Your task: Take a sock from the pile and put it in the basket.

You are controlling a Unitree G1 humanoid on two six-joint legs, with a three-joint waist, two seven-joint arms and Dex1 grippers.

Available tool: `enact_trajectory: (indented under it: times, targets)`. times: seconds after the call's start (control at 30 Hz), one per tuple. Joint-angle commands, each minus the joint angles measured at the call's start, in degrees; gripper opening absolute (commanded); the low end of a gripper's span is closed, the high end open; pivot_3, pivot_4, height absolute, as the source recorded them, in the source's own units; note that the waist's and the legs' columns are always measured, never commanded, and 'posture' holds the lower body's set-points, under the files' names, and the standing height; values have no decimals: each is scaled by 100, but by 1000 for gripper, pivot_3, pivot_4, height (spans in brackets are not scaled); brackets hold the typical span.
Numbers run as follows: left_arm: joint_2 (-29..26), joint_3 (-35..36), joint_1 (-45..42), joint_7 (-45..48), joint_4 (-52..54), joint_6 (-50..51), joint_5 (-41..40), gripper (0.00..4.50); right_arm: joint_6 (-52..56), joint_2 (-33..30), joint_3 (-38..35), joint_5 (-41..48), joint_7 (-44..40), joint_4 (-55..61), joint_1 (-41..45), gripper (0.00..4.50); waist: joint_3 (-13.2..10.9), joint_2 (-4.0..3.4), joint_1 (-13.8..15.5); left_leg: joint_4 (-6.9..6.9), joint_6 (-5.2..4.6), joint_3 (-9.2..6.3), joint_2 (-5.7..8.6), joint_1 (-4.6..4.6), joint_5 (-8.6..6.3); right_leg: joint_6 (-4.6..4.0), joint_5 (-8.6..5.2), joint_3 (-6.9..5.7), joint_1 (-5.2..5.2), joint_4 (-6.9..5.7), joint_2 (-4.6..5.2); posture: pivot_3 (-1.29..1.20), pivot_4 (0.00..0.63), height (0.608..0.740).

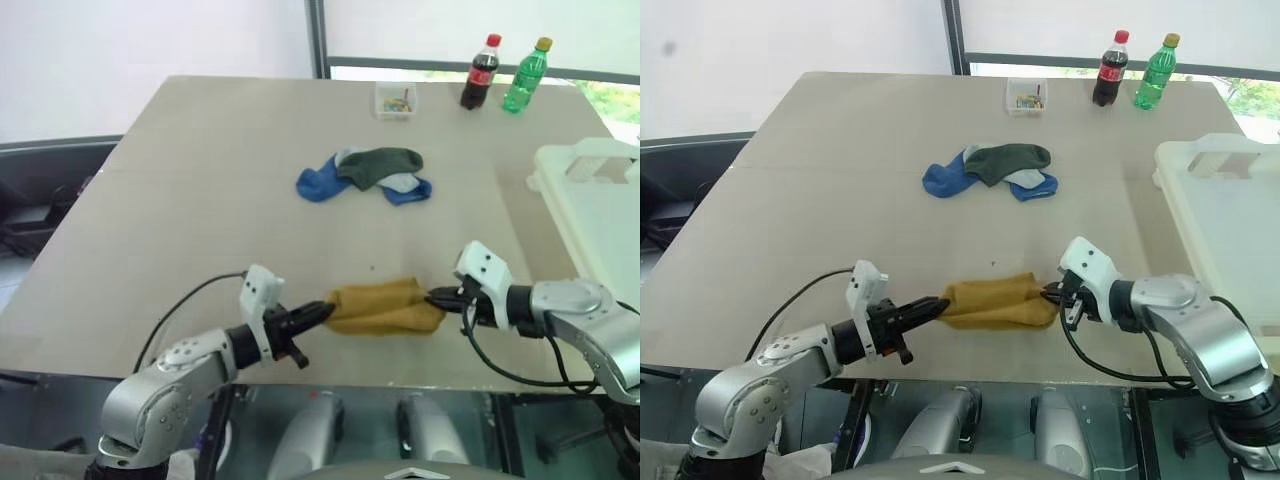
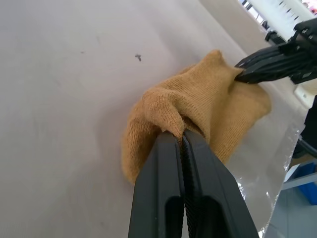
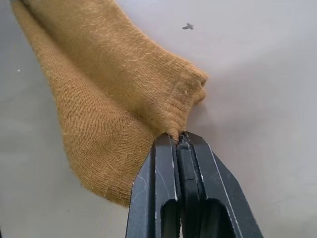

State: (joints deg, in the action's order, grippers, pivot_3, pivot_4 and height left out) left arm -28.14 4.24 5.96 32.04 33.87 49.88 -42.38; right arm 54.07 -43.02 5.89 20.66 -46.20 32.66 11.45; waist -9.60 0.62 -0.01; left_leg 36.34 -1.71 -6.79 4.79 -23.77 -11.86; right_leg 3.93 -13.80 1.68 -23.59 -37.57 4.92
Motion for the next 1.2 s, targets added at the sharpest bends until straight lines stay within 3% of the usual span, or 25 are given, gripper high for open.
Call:
enact_trajectory:
  times: [0.03, 0.07, 0.23, 0.27, 0.4, 0.43, 0.6, 0.7, 1.2]
  targets:
    - [47, -64, 106, -29, 12, -241, 115, 21, -226, -88, 29, -89, 90, 49, -95, 63, 0, 0, 12, 0, 0, 0, 0, 0, 0, -1, -1, -1, 0, 1, 0, 0, 150, 740]
    - [77, -96, 135, -33, -50, -315, 171, 21, -240, -77, 57, -76, 92, 44, -103, 63, 0, 0, 14, 0, 0, 0, 0, 0, 0, -1, -1, -1, 0, 1, 0, 0, 150, 740]
    - [211, -192, 267, 58, -309, -716, 373, 1779, -447, -72, 131, -35, 0, -62, -103, 0, 0, 0, 36, 0, 0, 0, 0, 0, 0, -1, -1, -2, 0, 2, 0, 0, 150, 740]
    - [202, -210, 293, 107, -354, -805, 415, 2298, -513, -61, 120, -39, 1, -100, -92, 625, 0, 0, 45, -1, 0, -1, 0, 0, 0, -1, -1, -2, 1, 3, 0, 0, 150, 740]
    - [50, -18, 604, 634, -482, -1222, 313, 4269, -786, 27, -152, 16, 124, -84, -192, 2444, 0, 0, 68, -1, 0, 0, 0, 0, 0, -5, -4, -2, 1, 4, 1, 0, 150, 740]
    - [-121, 126, 723, 948, -552, -1346, 261, 4278, -844, 56, -365, 188, 62, 27, -320, 2832, 0, 0, 72, -1, 0, -1, 0, -1, 0, -7, -5, -3, 1, 4, 2, 0, 150, 740]
    - [-583, 410, 827, 1734, -913, -1710, 193, 4278, -963, -62, -847, 604, -188, 321, -766, 2832, 1, -4, 78, -6, 0, -7, -4, -2, -1, -15, -10, -10, 1, 12, 1, 0, 150, 740]
    - [-677, 349, 465, 1861, -1242, -1818, 340, 4278, -981, -8, -874, 631, -59, 328, -792, 2832, 1, -3, 77, -4, 0, -6, -4, -1, -1, -14, -11, -9, 3, 17, 2, 0, 150, 740]
    - [-574, -106, -516, 1860, -1630, -1834, 611, 4278, -1347, 561, 417, -280, 623, -472, -526, 2832, 0, -1, 68, -6, 0, -10, -3, -2, -1, 2, 0, -12, 1, 20, -1, 0, 150, 740]
